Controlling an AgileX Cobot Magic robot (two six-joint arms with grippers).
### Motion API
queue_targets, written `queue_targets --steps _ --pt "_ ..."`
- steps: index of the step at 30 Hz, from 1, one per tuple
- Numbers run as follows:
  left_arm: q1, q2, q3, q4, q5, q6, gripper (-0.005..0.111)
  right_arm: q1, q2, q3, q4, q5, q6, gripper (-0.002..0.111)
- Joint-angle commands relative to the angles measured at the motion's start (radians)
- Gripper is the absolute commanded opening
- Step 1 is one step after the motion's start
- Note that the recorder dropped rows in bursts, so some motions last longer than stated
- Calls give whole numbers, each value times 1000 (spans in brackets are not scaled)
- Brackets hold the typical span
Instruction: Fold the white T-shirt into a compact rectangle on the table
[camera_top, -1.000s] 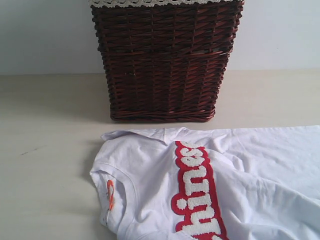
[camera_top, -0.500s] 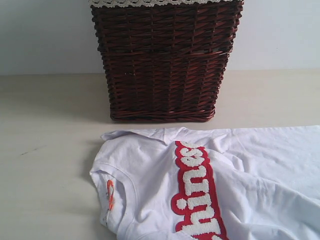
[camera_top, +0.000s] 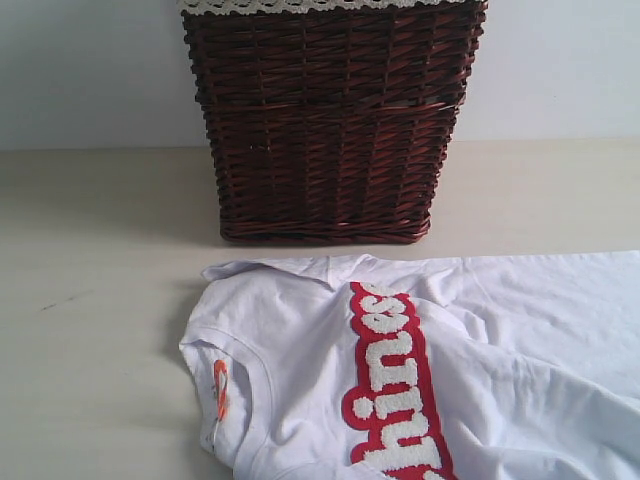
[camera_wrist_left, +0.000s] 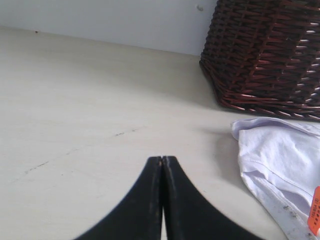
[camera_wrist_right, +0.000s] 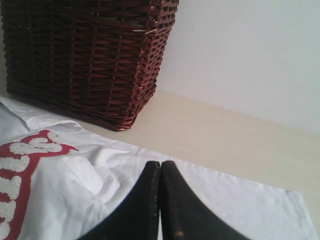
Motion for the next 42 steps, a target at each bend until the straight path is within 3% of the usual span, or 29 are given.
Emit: queue_targets --steps 1,23,25,27,36,38,40,42 --pt "-3 -7 -3 -7 -3 1 0 2 -6 5 -3 1 -11 0" --pt "-3 -7 -3 -7 -3 1 0 2 -6 5 0 1 -11 0" --pt "-3 -7 -3 -7 -3 1 0 2 -6 5 -47 2 -13 0" --pt "-3 -7 -3 -7 -3 1 0 2 -6 5 -276 -14 -13 0" --pt "-3 -7 -3 -18 -24 -4 0 2 -6 5 -270 -16 -10 0" --pt "-5 -7 -3 -17 -129 52 0 2 -6 5 -270 -16 -10 0" --pt "-3 -7 -3 188 -349 301 0 2 -6 5 -270 -16 -10 0" --pt "-3 -7 -3 222 -540 416 0 2 -6 5 -262 -16 -10 0"
